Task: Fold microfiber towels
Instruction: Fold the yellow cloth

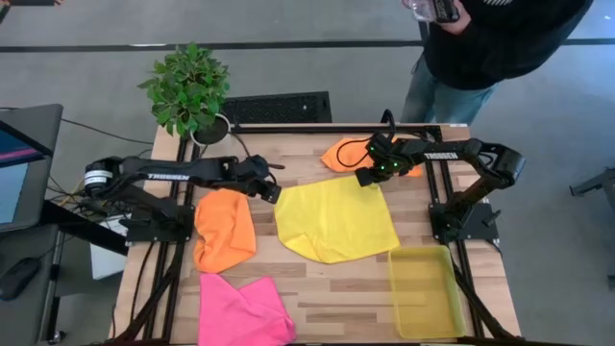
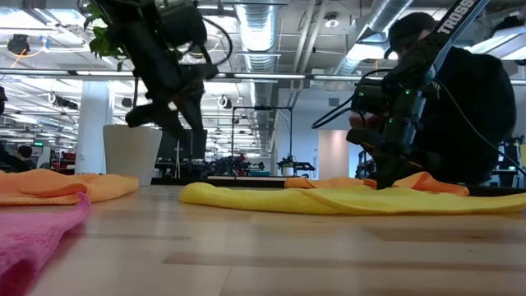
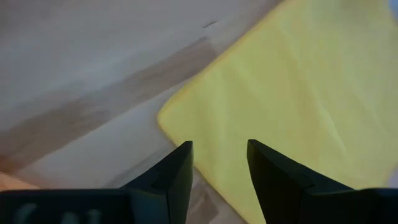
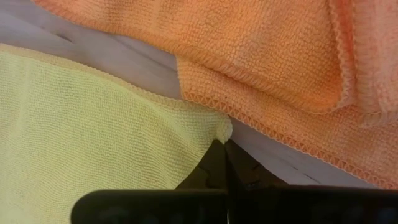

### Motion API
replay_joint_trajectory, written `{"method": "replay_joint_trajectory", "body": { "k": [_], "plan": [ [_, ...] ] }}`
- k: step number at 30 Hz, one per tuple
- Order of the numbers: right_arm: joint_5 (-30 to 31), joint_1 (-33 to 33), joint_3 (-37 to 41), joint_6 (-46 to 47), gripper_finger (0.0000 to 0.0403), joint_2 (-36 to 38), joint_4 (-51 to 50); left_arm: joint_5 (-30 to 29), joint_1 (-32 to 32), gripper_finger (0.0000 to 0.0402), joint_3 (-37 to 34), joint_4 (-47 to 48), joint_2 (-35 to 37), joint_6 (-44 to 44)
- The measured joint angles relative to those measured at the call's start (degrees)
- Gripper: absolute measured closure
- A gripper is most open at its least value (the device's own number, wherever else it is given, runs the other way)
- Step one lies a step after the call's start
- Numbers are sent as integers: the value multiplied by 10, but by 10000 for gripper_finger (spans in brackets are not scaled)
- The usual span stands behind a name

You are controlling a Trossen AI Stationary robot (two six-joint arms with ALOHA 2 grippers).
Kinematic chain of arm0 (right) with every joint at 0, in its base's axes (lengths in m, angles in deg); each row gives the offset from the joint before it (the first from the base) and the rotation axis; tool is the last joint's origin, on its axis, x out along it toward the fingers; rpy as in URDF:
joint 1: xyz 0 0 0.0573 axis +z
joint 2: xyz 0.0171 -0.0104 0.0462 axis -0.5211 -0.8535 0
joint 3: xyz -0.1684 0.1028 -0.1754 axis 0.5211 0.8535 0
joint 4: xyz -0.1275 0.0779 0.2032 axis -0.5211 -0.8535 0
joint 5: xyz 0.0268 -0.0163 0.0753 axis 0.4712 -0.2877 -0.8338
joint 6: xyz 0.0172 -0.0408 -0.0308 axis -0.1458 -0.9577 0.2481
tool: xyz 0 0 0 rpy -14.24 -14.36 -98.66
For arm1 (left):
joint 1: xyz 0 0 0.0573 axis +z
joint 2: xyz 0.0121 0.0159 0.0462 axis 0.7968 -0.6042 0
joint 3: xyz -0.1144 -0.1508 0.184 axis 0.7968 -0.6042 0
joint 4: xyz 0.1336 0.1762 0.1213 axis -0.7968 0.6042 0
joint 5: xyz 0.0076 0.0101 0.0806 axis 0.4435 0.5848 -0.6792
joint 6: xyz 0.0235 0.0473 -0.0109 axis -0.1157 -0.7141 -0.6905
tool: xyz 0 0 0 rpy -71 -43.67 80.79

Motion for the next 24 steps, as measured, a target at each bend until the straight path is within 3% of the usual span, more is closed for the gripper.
{"method": "replay_joint_trajectory", "body": {
  "k": [11,19,24],
  "plan": [
    [0,0,0,0,400,0,0,-3,20,258,0,-9,-76,11],
    [0,0,0,0,400,0,0,-5,20,258,0,-79,-148,-20],
    [-1,0,0,0,399,0,0,-39,21,258,0,-80,-150,-22]
  ]
}}
